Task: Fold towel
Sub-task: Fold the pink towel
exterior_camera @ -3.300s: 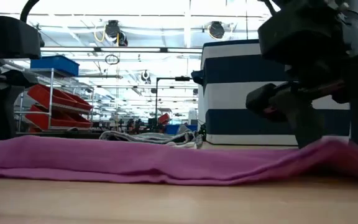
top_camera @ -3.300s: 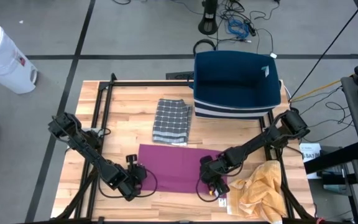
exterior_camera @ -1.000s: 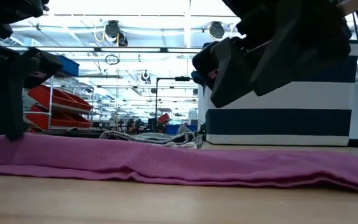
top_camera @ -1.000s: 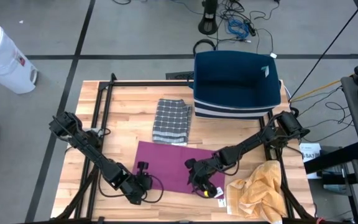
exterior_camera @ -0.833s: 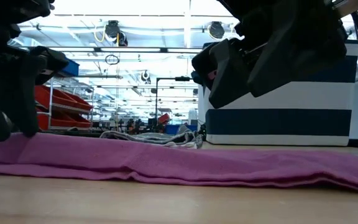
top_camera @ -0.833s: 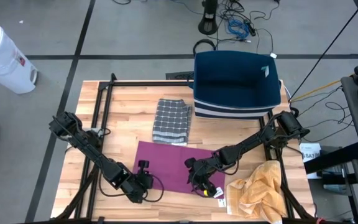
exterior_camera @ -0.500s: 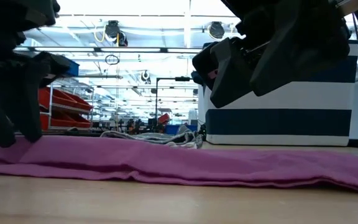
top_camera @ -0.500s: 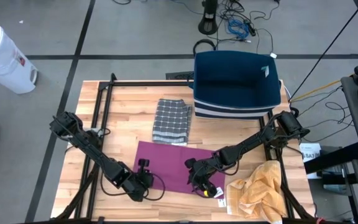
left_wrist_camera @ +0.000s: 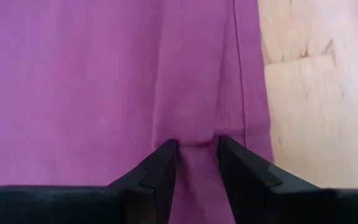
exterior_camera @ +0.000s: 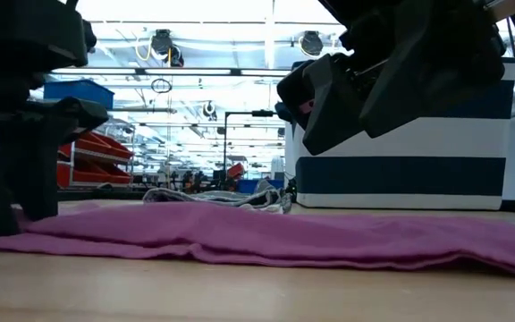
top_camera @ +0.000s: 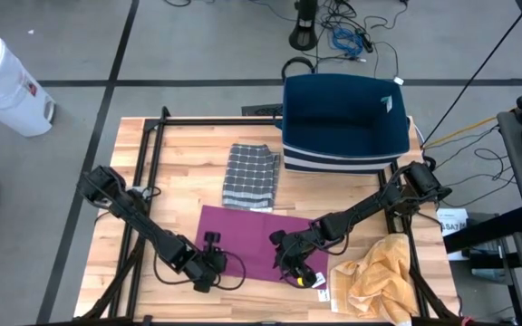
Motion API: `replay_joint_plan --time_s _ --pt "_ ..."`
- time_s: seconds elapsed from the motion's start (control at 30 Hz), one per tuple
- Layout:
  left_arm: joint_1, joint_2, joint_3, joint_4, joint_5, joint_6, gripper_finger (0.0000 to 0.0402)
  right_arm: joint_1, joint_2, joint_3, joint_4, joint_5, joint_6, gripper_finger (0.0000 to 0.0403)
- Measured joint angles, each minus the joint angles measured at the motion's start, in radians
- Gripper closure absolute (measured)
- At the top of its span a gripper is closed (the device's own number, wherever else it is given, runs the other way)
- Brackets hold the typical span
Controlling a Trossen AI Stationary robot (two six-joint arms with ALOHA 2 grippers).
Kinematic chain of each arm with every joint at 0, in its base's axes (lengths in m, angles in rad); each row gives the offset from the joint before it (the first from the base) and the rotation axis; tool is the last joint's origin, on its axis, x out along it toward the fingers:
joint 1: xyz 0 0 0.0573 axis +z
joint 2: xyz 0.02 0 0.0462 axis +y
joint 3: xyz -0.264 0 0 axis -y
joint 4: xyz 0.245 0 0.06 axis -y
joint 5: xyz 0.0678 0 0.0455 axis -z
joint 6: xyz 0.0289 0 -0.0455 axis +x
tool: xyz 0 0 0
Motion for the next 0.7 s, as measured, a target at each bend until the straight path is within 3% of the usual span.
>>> replay_joint_plan --time_s 0.7 --pt "-0.002 0.028 0.001 0.018 0.030 -0.004 0.0319 0.000 0.000 0.000 -0.012 0.000 0.008 0.0234"
